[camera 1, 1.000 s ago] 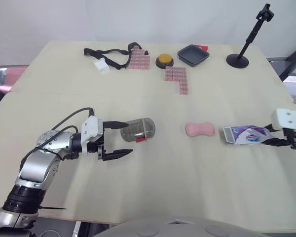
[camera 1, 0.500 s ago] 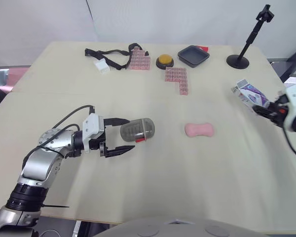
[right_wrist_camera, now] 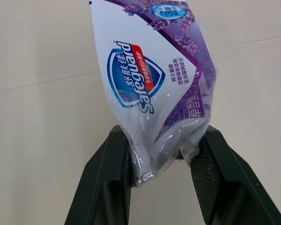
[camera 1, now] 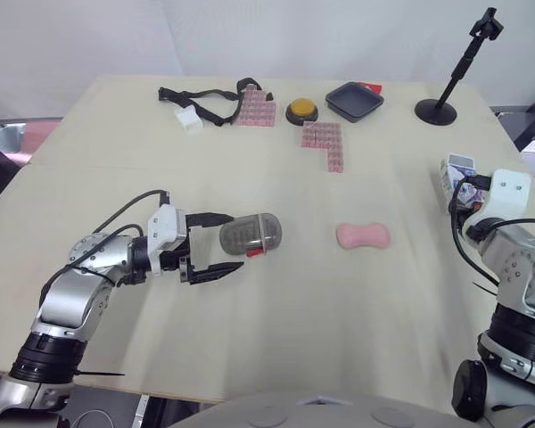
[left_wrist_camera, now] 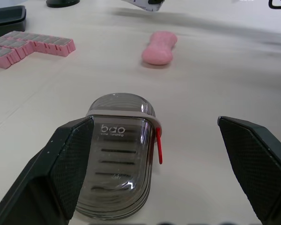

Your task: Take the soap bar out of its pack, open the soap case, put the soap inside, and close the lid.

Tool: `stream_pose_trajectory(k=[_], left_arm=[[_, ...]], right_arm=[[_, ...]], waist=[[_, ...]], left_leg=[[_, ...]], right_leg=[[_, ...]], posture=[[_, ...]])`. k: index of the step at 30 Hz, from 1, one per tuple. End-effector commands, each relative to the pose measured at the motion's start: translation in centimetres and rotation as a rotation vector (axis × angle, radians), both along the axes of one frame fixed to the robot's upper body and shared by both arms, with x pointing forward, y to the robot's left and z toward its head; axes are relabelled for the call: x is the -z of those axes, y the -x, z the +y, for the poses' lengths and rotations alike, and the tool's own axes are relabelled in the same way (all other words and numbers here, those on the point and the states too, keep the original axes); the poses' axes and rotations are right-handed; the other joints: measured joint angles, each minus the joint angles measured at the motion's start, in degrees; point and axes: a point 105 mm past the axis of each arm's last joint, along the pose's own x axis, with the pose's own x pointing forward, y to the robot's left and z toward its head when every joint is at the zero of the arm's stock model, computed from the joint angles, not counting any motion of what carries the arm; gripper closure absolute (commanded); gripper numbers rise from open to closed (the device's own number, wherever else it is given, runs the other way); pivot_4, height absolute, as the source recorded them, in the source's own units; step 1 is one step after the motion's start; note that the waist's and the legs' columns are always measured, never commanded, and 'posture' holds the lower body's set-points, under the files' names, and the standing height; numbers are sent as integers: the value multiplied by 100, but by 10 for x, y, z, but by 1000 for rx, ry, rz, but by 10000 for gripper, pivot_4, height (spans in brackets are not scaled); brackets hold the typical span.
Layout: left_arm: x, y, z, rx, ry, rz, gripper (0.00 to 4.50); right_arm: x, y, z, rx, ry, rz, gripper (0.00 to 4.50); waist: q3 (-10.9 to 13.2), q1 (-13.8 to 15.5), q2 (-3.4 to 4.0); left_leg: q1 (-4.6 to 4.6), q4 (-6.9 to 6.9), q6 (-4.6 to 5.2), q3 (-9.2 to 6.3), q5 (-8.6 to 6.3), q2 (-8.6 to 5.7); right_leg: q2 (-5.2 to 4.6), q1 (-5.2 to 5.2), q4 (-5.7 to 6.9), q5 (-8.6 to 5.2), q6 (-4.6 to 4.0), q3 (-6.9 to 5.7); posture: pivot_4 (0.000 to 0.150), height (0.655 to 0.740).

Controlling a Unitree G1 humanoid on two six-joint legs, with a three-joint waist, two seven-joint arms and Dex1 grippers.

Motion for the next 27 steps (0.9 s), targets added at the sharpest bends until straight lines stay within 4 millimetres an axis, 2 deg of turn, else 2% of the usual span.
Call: stream_pose_trajectory(k=[1, 14, 22, 23, 25, 27], left_arm=[[-24, 0, 5, -6, 67, -19, 0], [-36, -5, 3, -38, 125, -48, 0], [-35, -3, 1, -25, 98, -50, 0], [-35, -3, 1, -26, 97, -50, 0], [-34, -4, 2, -30, 95, -48, 0], [-33, -4, 3, -33, 90, -49, 0]], right_arm=[[-9, 0, -5, 18, 32, -40, 27801], [-3, 1, 0, -25, -20, -15, 27801], [-8, 0, -2, -54, -4, -9, 2518], [-8, 0, -2, -57, 4, -9, 522], [-13, 0, -3, -85, 55, -16, 522], [-28, -1, -2, -154, 165, -46, 522]], waist=[[0, -9, 0], [0, -32, 1], [-1, -31, 1], [0, -31, 1], [0, -32, 1], [0, -29, 1]], left_leg=[[2, -19, -14, 0, 8, -1], [9, -37, -35, -4, 20, 4], [13, -38, -35, -6, 20, 5], [13, -38, -35, -6, 20, 5], [15, -39, -35, -7, 20, 6], [16, -40, -35, -8, 20, 6]], right_leg=[[3, 4, -3, 0, 0, 0], [15, 15, -7, 2, -2, -5], [14, 27, -15, 3, -1, -10], [14, 29, -17, 3, -1, -10], [14, 32, -19, 3, -1, -12], [14, 36, -23, 3, -1, -14]], posture=[[1500, 7287], [1500, 7287], [1500, 7287], [1500, 7287], [1500, 7287], [1500, 7287]])
